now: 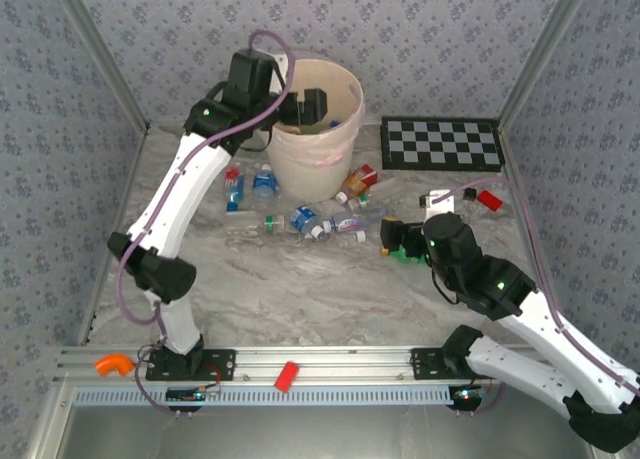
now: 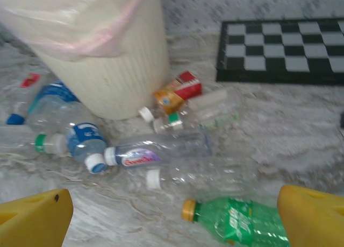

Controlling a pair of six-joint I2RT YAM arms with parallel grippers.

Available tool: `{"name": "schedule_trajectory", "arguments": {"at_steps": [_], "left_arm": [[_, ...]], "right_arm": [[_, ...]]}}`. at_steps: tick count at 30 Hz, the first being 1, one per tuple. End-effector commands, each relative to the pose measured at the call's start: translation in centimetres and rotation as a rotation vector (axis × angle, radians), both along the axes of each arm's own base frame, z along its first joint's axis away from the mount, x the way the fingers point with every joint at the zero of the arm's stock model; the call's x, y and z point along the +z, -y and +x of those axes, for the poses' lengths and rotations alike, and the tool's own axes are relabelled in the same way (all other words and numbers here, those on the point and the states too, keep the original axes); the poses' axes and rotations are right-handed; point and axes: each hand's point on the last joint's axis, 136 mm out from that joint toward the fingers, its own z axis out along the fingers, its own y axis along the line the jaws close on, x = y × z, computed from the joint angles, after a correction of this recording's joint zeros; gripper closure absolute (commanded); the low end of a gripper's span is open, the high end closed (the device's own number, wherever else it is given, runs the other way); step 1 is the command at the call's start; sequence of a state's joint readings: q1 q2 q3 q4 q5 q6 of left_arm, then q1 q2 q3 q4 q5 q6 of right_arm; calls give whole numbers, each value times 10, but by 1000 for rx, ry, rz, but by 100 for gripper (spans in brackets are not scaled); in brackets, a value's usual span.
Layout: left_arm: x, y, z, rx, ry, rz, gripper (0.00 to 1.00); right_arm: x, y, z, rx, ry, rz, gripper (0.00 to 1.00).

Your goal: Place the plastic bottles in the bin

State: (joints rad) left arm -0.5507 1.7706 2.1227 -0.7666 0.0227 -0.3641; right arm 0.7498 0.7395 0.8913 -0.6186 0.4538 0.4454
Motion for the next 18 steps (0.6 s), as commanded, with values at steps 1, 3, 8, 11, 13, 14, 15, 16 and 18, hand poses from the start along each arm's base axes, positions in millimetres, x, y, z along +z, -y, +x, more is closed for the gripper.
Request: {"name": "schedule_trajectory", "arguments": {"at_steps": [1,3,8,11,13,14,15,16,18], "left_arm": [[17,-15,-17,22,86,-50,0],[6,-20,-32,16,76,-67,0],[-31,-38,-69,25,27,-80,0],[-57,-50,-88,43,-7,-95,0],[-72,-58,-101,55,-24,-113,0],[-77,-61,-107,58,-25,-123,0],[-82,-63,-114,57,-25,-130,0],[-88,-66,-119,59,-31,-130,0],[-98,-72,-130,63,-44,-131,0]], "right_arm": [[-34,15,0,-78,-125,26,1],[-51,22,1,-115,-189,52,0],[-91,43,2,-258,-333,185,0],[-111,54,-1,-358,-405,289,3],[-122,57,-2,-408,-443,372,7],[-129,60,-3,-445,-467,413,9],[-134,62,-3,-476,-487,450,11],[-137,63,-3,-496,-497,476,11],[-144,66,-3,-544,-518,523,11]]}}
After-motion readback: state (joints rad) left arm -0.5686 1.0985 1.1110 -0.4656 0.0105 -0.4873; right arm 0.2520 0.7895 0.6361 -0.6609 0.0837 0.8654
